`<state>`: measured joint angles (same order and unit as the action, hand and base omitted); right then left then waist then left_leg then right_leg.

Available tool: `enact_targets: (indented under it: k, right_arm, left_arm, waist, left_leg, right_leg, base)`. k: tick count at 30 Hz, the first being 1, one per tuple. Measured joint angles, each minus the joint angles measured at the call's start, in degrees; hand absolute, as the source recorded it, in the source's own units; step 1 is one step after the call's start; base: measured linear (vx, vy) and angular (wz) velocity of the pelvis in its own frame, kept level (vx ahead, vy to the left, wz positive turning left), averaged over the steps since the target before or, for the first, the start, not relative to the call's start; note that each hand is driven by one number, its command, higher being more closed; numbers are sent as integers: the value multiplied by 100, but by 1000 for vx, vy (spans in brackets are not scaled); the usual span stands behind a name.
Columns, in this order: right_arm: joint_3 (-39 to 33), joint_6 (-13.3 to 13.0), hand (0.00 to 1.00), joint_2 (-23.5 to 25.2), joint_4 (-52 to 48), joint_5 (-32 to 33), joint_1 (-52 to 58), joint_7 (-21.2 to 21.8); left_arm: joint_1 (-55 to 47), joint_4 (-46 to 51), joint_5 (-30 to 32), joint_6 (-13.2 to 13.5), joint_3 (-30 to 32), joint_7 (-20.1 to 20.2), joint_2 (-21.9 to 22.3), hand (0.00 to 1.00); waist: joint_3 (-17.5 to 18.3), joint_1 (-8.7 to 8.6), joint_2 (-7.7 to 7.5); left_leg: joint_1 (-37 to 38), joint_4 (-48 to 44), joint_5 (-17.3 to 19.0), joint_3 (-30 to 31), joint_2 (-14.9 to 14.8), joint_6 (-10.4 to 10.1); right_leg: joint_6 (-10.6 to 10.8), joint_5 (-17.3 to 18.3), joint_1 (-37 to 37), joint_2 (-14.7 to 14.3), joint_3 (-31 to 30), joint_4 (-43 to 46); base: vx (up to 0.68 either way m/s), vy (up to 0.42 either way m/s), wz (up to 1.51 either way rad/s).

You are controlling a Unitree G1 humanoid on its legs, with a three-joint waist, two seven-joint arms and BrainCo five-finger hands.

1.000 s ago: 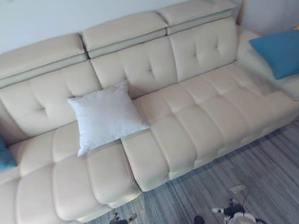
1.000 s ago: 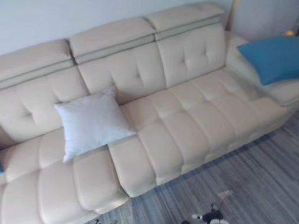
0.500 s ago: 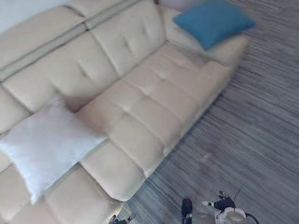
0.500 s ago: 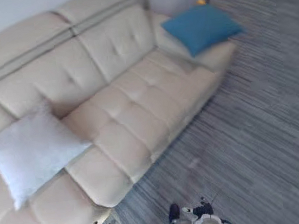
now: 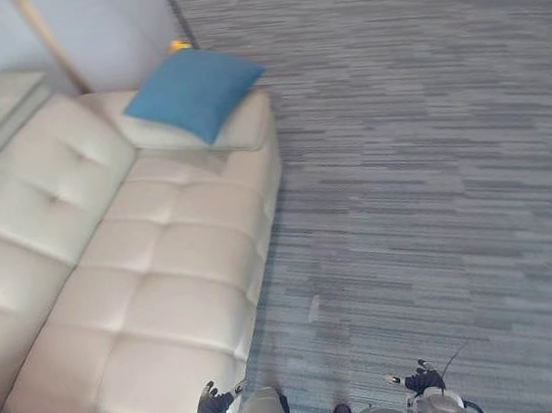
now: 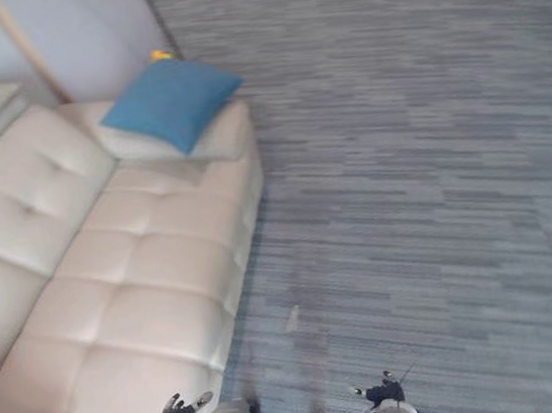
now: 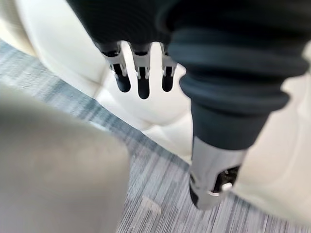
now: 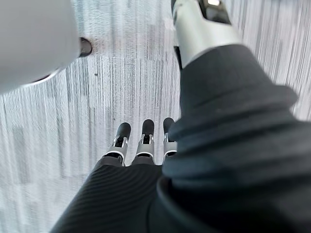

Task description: Pick up cushions and gather them together orderly.

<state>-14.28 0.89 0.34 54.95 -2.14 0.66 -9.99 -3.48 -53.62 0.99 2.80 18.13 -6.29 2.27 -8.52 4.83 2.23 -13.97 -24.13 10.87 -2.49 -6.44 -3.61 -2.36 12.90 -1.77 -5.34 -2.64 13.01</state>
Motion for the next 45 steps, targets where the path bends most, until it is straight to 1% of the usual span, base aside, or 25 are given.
enact_targets:
  k: [3, 5, 6, 8, 10, 13, 14, 16, 17, 18, 19, 22, 24, 27, 28, 30, 31, 32, 34, 36, 37, 38, 40, 43, 45]
  right_arm:
    - [-8, 5, 0, 234, -14, -10, 94, 28]
    - [33, -6, 0, 243, -23, -11, 125, 50]
    - [85, -41, 0, 202, -71, -25, 62, 79]
    - [108, -45, 0, 204, -158, -23, 29, 136]
    - [93, -53, 0, 153, -156, -24, 18, 142]
    - [88, -41, 0, 20, 42, -28, -187, 146]
    - [72, -35, 0, -72, 118, -31, -203, 149]
    - [-141, -37, 0, -167, 251, -37, -250, 150]
    - [-376, 2, 0, -186, 282, -25, -244, 135]
    - [-370, 7, 0, -186, 268, -26, -234, 133]
    - [-340, 0, 0, -192, 216, -25, -199, 135]
    - [-223, 17, 0, -130, 222, -12, -182, 97]
    - [-122, 17, 0, -34, 219, -2, -189, 93]
    - [-131, 18, 0, 24, 215, 4, -245, 91]
    - [-137, 30, 0, 15, 212, 5, -212, 83]
    - [-140, 35, 0, -21, 207, 5, -195, 65]
    - [-137, 41, 0, -66, 241, 4, -194, 52]
    - [-118, 65, 0, 29, 277, 0, -217, 56]
    - [-123, 61, 0, 66, 269, -15, -283, 62]
    - [-125, 58, 0, 79, 255, -26, -272, 72]
    - [-118, 53, 0, 92, 257, -30, -224, 100]
    - [-117, 54, 0, 99, 260, -38, -148, 117]
    - [-112, 38, 0, 89, 216, -43, -62, 136]
    - [-105, -5, 0, 46, 223, -67, -33, 143]
    - [-117, -49, 0, -8, 217, -67, -69, 142]
  left_arm:
    - [9, -14, 4, -36, -132, 1, -187, 0]
    - [58, -60, 0, -83, -241, -1, -190, 0]
    - [64, -72, -20, -85, -338, -4, -165, 0]
    - [135, -225, -1, -109, -626, -6, -321, 0]
    - [233, -307, 0, -104, -659, -4, -315, 0]
    - [273, -351, 7, -105, -688, 1, -317, 0]
    - [261, -430, 35, -109, -688, -1, -331, 0]
    - [249, -514, 86, -111, -677, 6, -299, 0]
    - [202, -481, 115, -105, -666, -8, -240, 0]
    - [182, -469, 116, -103, -634, -9, -230, 0]
    - [204, -392, 115, -108, -547, -1, -194, 0]
    - [202, -41, 111, -94, -501, 4, -171, 0]
    - [187, 99, 96, -83, -512, 5, -238, 0]
    - [211, 250, 91, -52, -557, 5, -230, 0]
    - [227, 254, 94, -51, -557, 2, -199, 0]
    - [225, 254, 91, -50, -557, -2, -171, 0]
    - [223, 227, 46, -42, -562, 4, -159, 0]
    - [255, 211, 46, -40, -575, 12, -245, 0]
    - [267, 111, 9, -46, -579, 31, -343, 0]
    - [269, 44, 8, -53, -595, 32, -347, 0]
    - [278, -31, 7, -66, -685, 35, -388, 0]
    - [267, -121, 13, -87, -692, 33, -397, 0]
    - [218, -193, 16, -97, -825, 36, -455, 0]
    - [221, -226, 20, -103, -895, 37, -470, 0]
    - [218, -272, 119, -103, -895, 34, -459, 0]
  waist:
    - [127, 35, -298]
    - [92, 76, -231]
    - [-2, 182, -98]
    - [35, 35, -198]
    - [27, -35, -222]
    - [19, -188, -223]
    - [15, -211, -243]
    - [-56, -183, -42]
    - [-79, -197, 4]
    - [-76, -205, 10]
    - [-123, -249, 78]
    - [-274, -99, 67]
    - [-317, -54, -73]
    - [-340, 17, -117]
    - [-337, 58, -117]
    - [-330, 88, -100]
    - [-296, 169, -55]
    - [-249, 181, -307]
    - [-190, 189, -406]
    - [-184, 203, -411]
    - [-178, 161, -411]
    - [-187, 149, -397]
    - [-177, 124, -381]
    - [-173, 24, -368]
    - [-185, -78, -348]
  left_leg:
    - [252, -74, 114, -581, 21, 120]
    - [661, 4, 350, -689, -25, 233]
    - [1156, 248, 798, -749, -82, 209]
    - [1570, 375, 935, -874, 22, 260]
    - [1870, 707, 944, -864, 6, 265]
    - [2243, 1176, 929, -786, 16, 234]
    - [2432, 1343, 965, -638, 19, 147]
    - [2545, 1250, 898, -271, -156, -11]
    - [2324, 505, 727, 43, -194, -187]
    - [2186, 150, 688, 119, -224, -139]
    - [1518, -1389, 318, 357, -336, -91]
    - [293, -3941, 38, 65, -815, -37]
    - [-233, -4047, 129, -227, -801, 66]
    - [-713, -2771, 313, -886, -713, 160]
    - [-734, -1614, 263, -1188, -536, 210]
    - [-732, -308, -144, -1477, -308, 273]
    - [-662, 201, -909, -1421, -134, 566]
    - [-606, 230, -722, -1514, 50, 620]
    - [-545, 45, -424, -1580, 125, 697]
    - [-275, -87, -132, -1597, 179, 742]
    - [64, 3, 78, -1558, 254, 724]
    - [464, 153, 210, -1429, 350, 686]
    - [1037, 504, 230, -1301, 434, 679]
    - [1588, 916, 229, -882, 403, 673]
    - [1863, 994, 445, -399, 223, 411]
  right_leg:
    - [390, -55, 43, 288, -19, 124]
    - [505, -94, -89, 308, 177, 878]
    - [853, 28, -765, 392, 604, 2441]
    - [512, 311, -1359, 863, 1335, 3235]
    - [420, 330, -1628, 923, 1631, 2608]
    - [445, -260, -2010, 856, 1505, 1145]
    - [349, -1020, -1968, 758, 1236, 682]
    - [43, -927, -1848, 648, 1296, 980]
    - [-85, -460, -1797, 716, 1478, 1398]
    - [-95, -351, -1746, 727, 1536, 1447]
    - [-152, -109, -1405, 723, 1769, 1403]
    - [-268, 107, -291, 527, 1939, 826]
    - [-240, 134, 279, 562, 2028, 380]
    - [-83, 166, 818, 700, 2141, -57]
    - [29, 182, 1043, 798, 2224, -222]
    - [184, 263, 1295, 868, 2279, -392]
    - [360, 365, 1464, 844, 2191, -516]
    - [411, 321, 1488, 1036, 2065, -530]
    - [490, 116, 1425, 1198, 1782, -204]
    - [649, 14, 1173, 1351, 1500, 827]
    - [862, -354, 776, 1534, 1402, 2047]
    - [943, -352, 387, 1667, 1391, 3118]
    - [876, -11, 62, 1735, 1580, 3599]
    - [697, 258, -466, 1715, 2253, 2823]
    - [622, -149, -883, 1447, 2183, 1096]
  base:
    - [534, 298, -144]
    - [294, 169, -90]
    - [168, 122, -93]
    - [292, 90, -42]
    - [262, -4, 16]
    - [443, -93, 24]
    - [511, -153, 31]
    - [545, -192, 38]
    - [468, -202, 34]
    - [561, -259, 71]
    - [378, -161, 59]
    - [456, -129, 41]
    - [457, -70, 25]
    - [398, 16, 20]
    - [557, 142, 24]
    - [473, 152, 17]
    - [473, 190, 3]
    - [473, 190, 2]
    - [544, 237, -2]
    - [516, 233, -2]
    - [428, 158, 16]
    - [423, 135, 22]
    - [400, 67, 49]
    - [415, -48, 87]
    - [440, -211, 106]
